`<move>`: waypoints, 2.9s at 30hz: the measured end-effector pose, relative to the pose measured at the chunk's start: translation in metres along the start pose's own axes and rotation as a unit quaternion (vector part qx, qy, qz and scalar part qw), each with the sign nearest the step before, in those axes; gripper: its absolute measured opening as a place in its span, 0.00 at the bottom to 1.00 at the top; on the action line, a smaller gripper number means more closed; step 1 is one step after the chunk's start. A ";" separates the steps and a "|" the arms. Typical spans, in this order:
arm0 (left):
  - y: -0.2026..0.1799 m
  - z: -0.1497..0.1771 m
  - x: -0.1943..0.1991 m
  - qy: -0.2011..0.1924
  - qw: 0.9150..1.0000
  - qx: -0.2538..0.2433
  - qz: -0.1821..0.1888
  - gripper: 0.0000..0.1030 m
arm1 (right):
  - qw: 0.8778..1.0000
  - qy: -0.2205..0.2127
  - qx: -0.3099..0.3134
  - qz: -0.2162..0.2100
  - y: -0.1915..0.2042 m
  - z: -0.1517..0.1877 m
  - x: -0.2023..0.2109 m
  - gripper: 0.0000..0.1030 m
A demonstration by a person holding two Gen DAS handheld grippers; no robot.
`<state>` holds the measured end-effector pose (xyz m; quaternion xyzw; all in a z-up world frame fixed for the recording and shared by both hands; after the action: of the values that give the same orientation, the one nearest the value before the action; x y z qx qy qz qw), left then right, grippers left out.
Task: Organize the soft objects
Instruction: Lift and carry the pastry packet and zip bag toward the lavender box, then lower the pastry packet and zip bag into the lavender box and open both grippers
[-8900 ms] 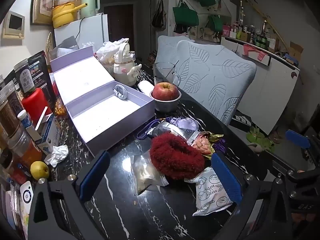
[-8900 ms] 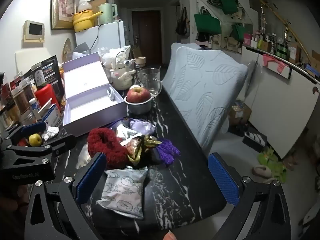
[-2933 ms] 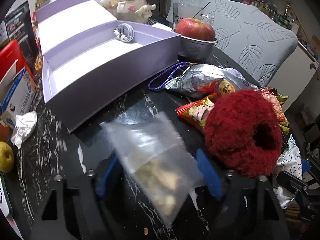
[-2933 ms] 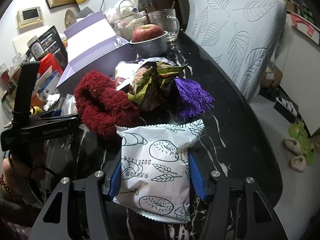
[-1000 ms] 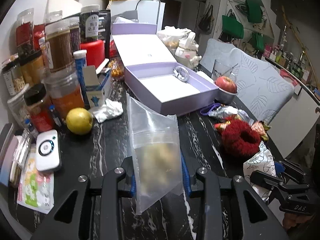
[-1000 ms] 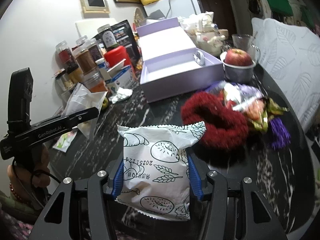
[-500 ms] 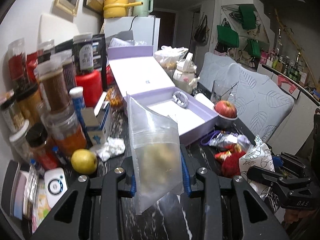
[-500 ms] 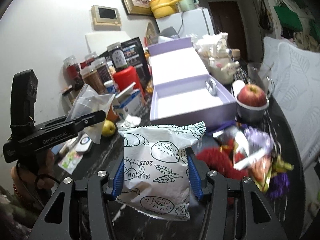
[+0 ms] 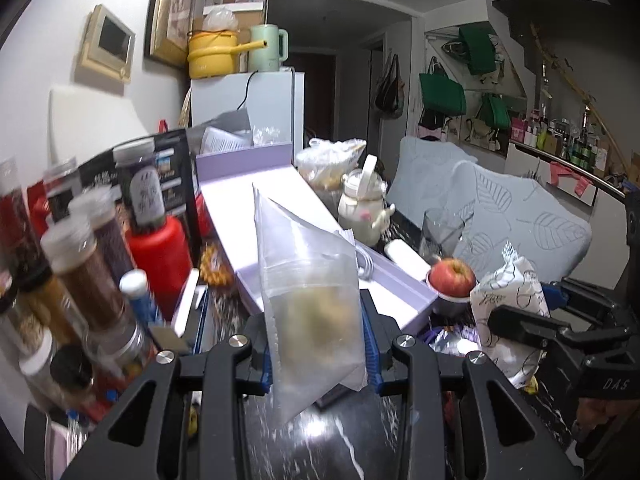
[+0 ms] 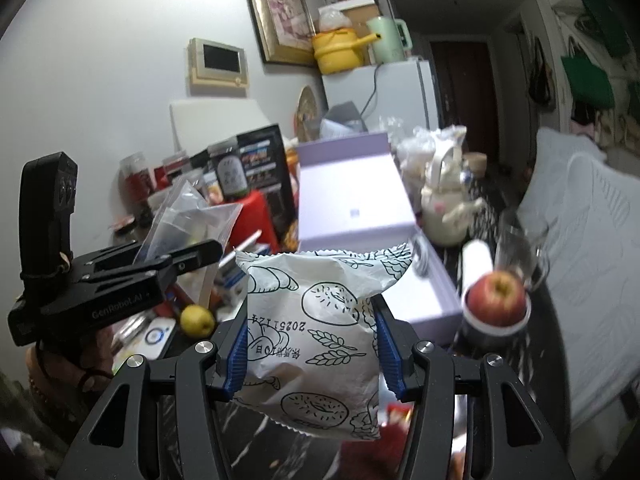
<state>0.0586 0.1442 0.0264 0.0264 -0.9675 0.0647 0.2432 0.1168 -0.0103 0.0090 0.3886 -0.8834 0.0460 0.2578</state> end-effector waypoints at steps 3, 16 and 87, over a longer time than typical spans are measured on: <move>0.003 -0.013 -0.011 -0.006 1.000 -0.005 0.000 0.33 | 1.000 -0.011 0.005 0.003 -0.005 -0.017 -0.006 0.52; 0.023 -0.041 -0.067 -0.005 1.000 -0.004 -0.001 0.33 | 0.999 -0.042 0.017 0.014 -0.024 -0.085 -0.055 0.52; 0.092 -0.014 -0.263 0.196 0.978 0.040 -0.055 0.33 | 0.976 0.191 0.014 0.101 -0.094 -0.064 -0.275 0.72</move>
<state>0.2895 0.2424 -0.0962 0.0760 -0.8948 0.0939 0.4298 0.3661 0.1254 -0.0818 0.2849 -0.8518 0.1579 0.4103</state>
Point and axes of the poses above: each gripper's, at about its wrist camera, not at the fingertips, and x roughly against the way its jaws point, y to its left, z to its underside, the point moved 4 cm from there along -x, roughly the way its jaws point, and after that the axes turned 10 degrees about z, right-handed, at the moved point
